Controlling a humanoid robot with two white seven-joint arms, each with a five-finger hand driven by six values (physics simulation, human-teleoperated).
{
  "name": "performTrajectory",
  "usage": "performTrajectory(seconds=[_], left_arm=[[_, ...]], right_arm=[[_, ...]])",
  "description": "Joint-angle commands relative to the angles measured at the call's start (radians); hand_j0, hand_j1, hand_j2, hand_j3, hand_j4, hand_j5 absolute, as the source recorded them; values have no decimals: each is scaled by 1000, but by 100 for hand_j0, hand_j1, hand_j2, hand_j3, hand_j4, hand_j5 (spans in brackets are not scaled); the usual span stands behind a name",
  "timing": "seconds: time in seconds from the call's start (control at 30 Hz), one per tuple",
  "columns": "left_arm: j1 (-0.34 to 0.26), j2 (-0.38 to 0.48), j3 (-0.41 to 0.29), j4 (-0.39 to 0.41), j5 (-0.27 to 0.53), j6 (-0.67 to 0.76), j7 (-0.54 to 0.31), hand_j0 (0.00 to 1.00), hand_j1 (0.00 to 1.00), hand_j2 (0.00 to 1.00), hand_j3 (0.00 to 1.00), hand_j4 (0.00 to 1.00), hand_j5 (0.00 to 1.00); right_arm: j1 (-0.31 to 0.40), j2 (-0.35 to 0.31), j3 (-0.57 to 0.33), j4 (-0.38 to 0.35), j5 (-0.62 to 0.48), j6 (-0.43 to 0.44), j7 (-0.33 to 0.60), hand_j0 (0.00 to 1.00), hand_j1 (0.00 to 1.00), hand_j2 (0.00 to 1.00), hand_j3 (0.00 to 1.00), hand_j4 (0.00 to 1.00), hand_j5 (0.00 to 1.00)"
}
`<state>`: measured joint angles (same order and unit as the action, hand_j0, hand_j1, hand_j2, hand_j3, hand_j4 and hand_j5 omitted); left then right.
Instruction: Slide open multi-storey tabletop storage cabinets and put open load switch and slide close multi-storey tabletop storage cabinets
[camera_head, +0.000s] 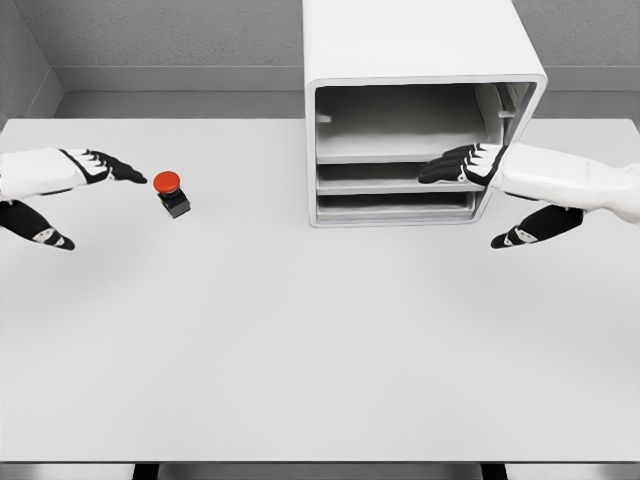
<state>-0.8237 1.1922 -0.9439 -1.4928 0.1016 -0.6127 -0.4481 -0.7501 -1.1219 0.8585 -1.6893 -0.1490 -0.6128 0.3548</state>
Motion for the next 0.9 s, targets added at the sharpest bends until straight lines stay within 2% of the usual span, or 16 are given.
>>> performTrajectory(seconds=[0.0,0.13,0.2,0.47,0.6,0.67,0.77,0.87], left_arm=[[0,-51,1,0,27,2,-9,100,100,100,100,100,100],[-21,-126,5,42,0,2,-7,100,100,100,100,100,100],[-37,-192,5,97,-48,2,-6,100,100,100,100,100,100],[-72,-310,-6,233,-154,2,-4,100,100,100,100,100,100],[-75,-342,-7,272,-181,2,-1,100,100,100,100,100,100],[-75,-376,-7,318,-201,2,-1,100,100,100,100,100,100],[-75,-388,-9,342,-204,2,-3,100,100,100,100,100,100],[-74,-405,-10,374,-204,2,-3,100,100,100,100,100,100]], right_arm=[[0,2,1,-1,-7,2,0,100,100,100,100,100,100],[0,57,8,2,-7,2,9,100,100,100,100,100,100],[-3,114,8,7,-1,2,15,100,100,100,100,100,100],[-8,146,-26,14,81,2,12,100,100,100,100,100,100],[-34,200,-38,99,103,2,15,100,100,100,100,100,100],[-46,217,-38,126,108,2,30,100,100,100,100,100,100],[-58,280,-38,181,126,2,67,100,100,100,100,100,100],[-72,292,-36,185,174,2,69,100,100,100,100,100,100]])
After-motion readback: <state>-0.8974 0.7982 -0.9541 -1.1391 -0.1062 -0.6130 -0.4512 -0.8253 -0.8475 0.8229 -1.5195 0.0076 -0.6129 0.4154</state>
